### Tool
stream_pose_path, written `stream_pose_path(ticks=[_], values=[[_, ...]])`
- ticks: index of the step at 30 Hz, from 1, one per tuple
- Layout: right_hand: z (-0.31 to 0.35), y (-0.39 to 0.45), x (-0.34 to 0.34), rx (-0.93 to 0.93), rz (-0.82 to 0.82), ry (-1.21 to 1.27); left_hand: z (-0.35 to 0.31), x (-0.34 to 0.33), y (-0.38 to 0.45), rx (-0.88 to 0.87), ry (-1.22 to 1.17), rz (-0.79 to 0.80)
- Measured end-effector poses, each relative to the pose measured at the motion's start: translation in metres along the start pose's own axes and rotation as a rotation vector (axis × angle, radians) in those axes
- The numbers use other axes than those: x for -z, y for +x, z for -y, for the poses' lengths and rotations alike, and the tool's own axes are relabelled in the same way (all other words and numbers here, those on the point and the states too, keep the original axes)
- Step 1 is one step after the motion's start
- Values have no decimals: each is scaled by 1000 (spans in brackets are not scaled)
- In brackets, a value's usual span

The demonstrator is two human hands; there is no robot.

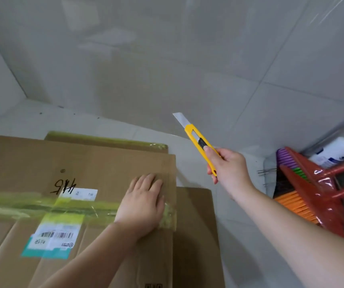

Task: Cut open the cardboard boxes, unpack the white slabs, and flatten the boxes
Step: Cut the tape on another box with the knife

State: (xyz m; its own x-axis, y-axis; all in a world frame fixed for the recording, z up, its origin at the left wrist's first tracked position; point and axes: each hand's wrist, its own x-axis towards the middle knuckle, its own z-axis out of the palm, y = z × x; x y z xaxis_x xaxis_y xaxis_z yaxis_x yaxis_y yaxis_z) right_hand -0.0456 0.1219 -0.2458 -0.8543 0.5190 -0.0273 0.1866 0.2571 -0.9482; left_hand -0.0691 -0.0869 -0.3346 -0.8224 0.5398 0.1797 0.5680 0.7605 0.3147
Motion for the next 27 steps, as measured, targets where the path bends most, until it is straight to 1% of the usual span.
stream_pose_path(ticks=[2,4,6,8,10,12,15,17,20,25,27], values=[[-6,-13,8,-27,0,-17,-3,-4,0,-10,-6,-6],[-15,-28,14,-90,55,6,-4,-7,-3,4,-5,11],[-25,-38,20,-164,142,27,-5,-5,-8,3,10,59],[-34,-37,23,-203,210,-15,-7,-2,-9,20,35,90],[-45,-34,21,-254,212,-24,-6,1,-12,50,75,150],[-58,-39,15,-312,206,48,-6,6,-23,73,140,217],[-75,-55,5,-375,292,103,-23,10,-40,138,198,265],[-78,-59,0,-369,314,118,-39,12,-42,161,238,230],[-77,-56,-2,-318,311,110,-53,14,-33,139,286,139],[-74,-56,1,-284,335,101,-55,13,-30,169,176,81],[-76,-55,2,-281,336,103,-53,11,-34,155,139,89]])
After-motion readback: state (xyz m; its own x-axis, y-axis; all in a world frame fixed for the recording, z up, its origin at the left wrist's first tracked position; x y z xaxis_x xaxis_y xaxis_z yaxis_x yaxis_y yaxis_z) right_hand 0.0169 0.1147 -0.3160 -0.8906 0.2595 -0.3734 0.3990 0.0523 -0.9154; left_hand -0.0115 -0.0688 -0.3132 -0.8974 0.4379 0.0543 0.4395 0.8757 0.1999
